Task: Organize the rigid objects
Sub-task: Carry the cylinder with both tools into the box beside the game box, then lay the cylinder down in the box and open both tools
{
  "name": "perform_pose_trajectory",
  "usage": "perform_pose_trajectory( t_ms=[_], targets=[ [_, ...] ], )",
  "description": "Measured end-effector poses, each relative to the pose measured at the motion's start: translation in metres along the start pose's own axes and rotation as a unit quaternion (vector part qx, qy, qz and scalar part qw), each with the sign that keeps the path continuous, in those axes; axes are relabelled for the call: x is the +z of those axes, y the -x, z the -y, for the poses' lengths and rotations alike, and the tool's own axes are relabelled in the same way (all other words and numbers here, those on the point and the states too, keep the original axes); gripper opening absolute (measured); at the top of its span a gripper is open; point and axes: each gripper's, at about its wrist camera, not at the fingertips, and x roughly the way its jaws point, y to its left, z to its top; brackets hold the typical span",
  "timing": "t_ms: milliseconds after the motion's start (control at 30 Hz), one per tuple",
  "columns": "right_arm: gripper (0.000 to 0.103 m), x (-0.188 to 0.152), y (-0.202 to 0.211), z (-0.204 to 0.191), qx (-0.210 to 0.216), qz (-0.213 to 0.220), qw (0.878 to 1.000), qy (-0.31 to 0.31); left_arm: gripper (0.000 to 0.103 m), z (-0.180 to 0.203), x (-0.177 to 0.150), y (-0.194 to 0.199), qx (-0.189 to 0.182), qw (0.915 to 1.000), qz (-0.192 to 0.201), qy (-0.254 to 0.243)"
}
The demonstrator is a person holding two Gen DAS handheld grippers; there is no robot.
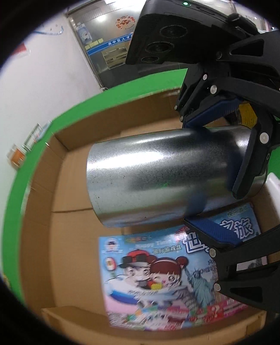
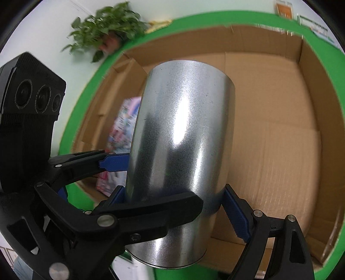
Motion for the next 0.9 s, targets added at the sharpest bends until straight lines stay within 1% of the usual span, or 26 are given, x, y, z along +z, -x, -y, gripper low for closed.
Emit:
perform_pose_trajectory(
  t_ms=[33, 100, 233, 300, 400, 500, 567, 633, 700, 733, 767, 800, 833, 867, 900],
  targets=[
    [0.086, 0.0, -0.006, 0.004, 0.003, -0.009, 1.0, -0.009, 0.084, 0.0, -0.001, -0.004, 0.001, 1.0, -0.004, 0.002],
    [0.086, -0.001, -0.01, 0.01, 0.015, -0.008, 1.0, -0.022, 0.084, 0.002, -0.002, -0.005, 0.003, 1.0, 0.0, 0.001],
    [0.086, -0.001, -0.016, 0.014, 0.029, -0.014, 0.999, -0.04, 0.085, 0.009, 0.003, -0.009, 0.015, 0.9998, -0.016, 0.002],
    [0.086, -0.002, -0.022, 0.018, 0.026, -0.02, 0.998, -0.05, 0.085, 0.013, 0.004, -0.007, 0.016, 0.9997, -0.017, 0.007],
    [0.086, -0.002, -0.022, 0.022, 0.036, -0.023, 0.997, -0.062, 0.085, 0.015, 0.006, 0.013, 0.028, 0.9995, 0.014, 0.004],
    [0.088, 0.001, -0.026, 0.012, 0.023, -0.024, 0.998, -0.048, 0.085, 0.013, 0.001, 0.035, 0.029, 0.9988, 0.037, 0.013],
    [0.088, -0.001, -0.027, 0.004, 0.01, -0.023, 0.999, -0.036, 0.085, 0.013, -0.006, 0.046, 0.048, 0.9975, 0.051, 0.008],
    [0.089, -0.003, -0.024, -0.002, -0.004, -0.02, 0.999, -0.031, 0.085, 0.014, -0.023, 0.058, 0.07, 0.995, 0.071, -0.001],
    [0.089, -0.011, -0.005, -0.01, -0.012, 0.005, 1.0, -0.023, 0.085, 0.018, -0.036, 0.071, 0.085, 0.9917, 0.095, -0.011],
    [0.09, -0.018, 0.007, -0.012, -0.014, 0.019, 1.0, -0.017, 0.085, 0.023, -0.048, 0.083, 0.095, 0.9877, 0.123, -0.02],
    [0.092, -0.028, 0.024, -0.017, -0.021, 0.047, 0.999, -0.009, 0.085, 0.023, -0.053, 0.092, 0.1, 0.9848, 0.14, -0.024],
    [0.096, -0.041, 0.043, -0.023, -0.032, 0.08, 0.996, 0.002, 0.085, 0.028, -0.065, 0.102, 0.111, 0.9791, 0.167, -0.031],
    [0.1, -0.056, 0.062, -0.029, -0.048, 0.117, 0.992, 0.012, 0.085, 0.036, -0.08, 0.116, 0.128, 0.9688, 0.207, -0.043],
    [0.101, -0.069, 0.075, -0.035, -0.064, 0.147, 0.987, 0.02, 0.086, 0.044, -0.092, 0.125, 0.141, 0.9583, 0.242, -0.057],
    [0.101, -0.085, 0.089, -0.043, -0.085, 0.178, 0.98, 0.032, 0.088, 0.051, -0.11, 0.137, 0.158, 0.9434, 0.281, -0.076]
  ],
)
